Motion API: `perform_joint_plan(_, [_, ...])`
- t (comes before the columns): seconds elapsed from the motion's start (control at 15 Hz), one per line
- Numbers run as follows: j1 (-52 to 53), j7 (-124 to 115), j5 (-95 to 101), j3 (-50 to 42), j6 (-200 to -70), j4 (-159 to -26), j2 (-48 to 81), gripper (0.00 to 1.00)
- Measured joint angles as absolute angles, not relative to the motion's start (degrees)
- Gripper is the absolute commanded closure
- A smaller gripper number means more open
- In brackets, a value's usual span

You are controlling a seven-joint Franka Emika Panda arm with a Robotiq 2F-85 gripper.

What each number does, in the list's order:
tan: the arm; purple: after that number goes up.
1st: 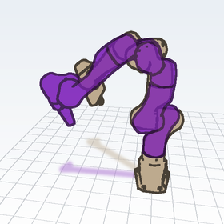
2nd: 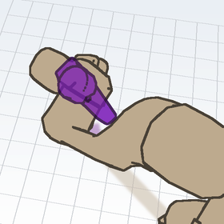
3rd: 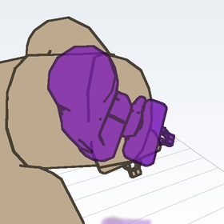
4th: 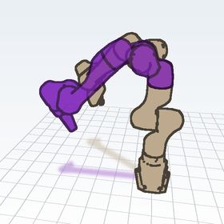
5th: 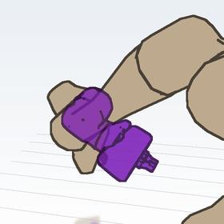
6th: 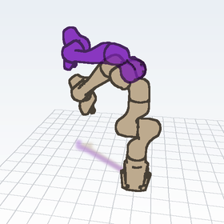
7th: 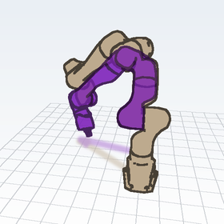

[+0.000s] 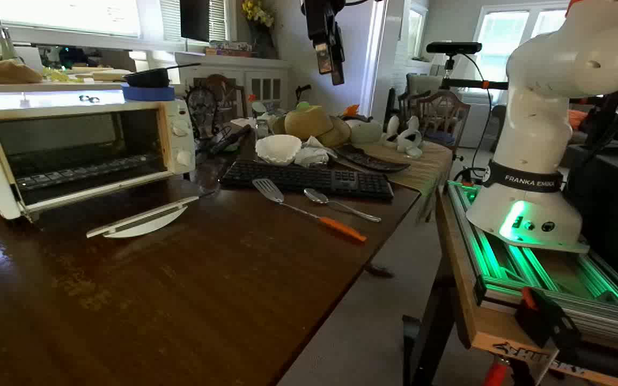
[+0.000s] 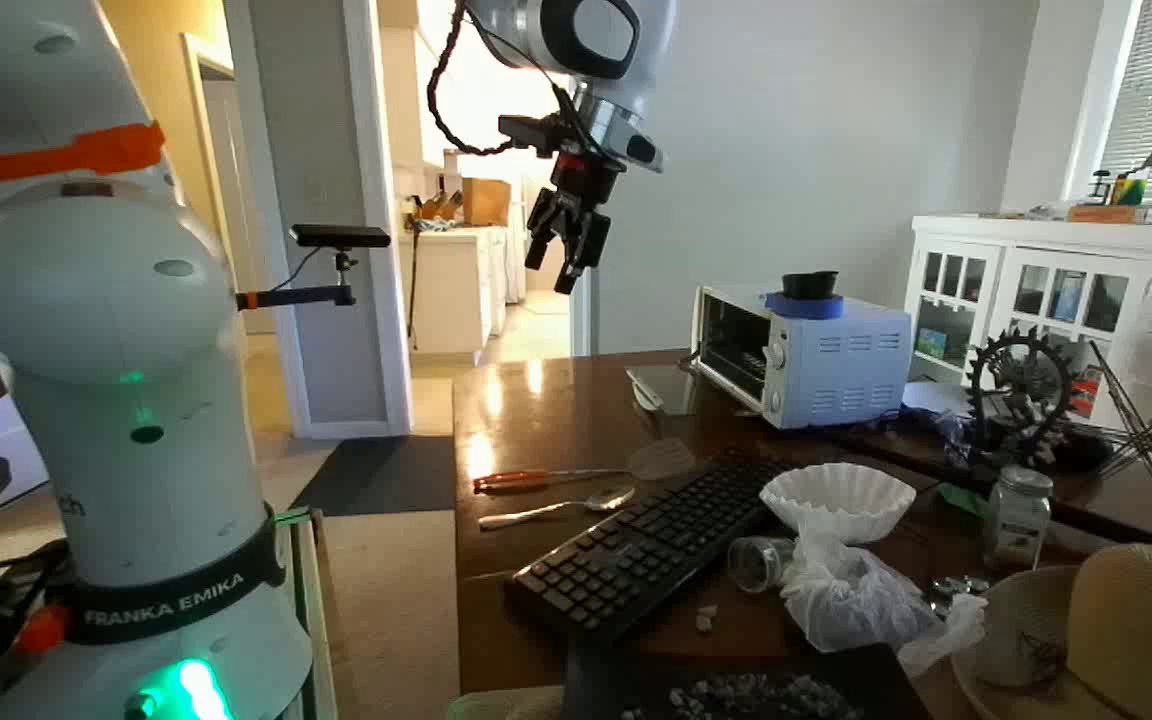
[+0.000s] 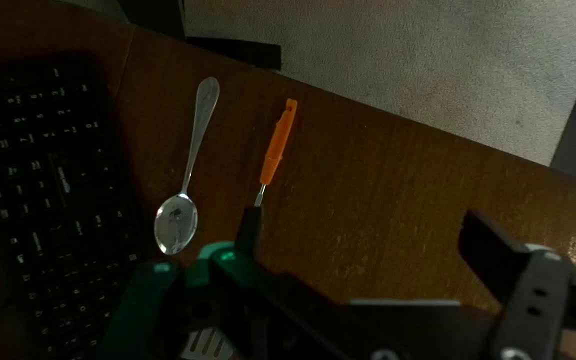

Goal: Transfer a spoonful of contents from the black plate to the table

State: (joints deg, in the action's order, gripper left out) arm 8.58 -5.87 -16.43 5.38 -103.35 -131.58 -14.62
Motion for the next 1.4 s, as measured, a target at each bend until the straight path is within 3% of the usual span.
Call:
perform_joint_plan(0.8, [8.3,-7.0,-16.3,6.0,-105.5,-133.0,-14.4,0.00])
perform_joint_plan(1.4, [8.2,-26.2,-9.8,14.0,-132.7,-151.5,-13.4,0.00])
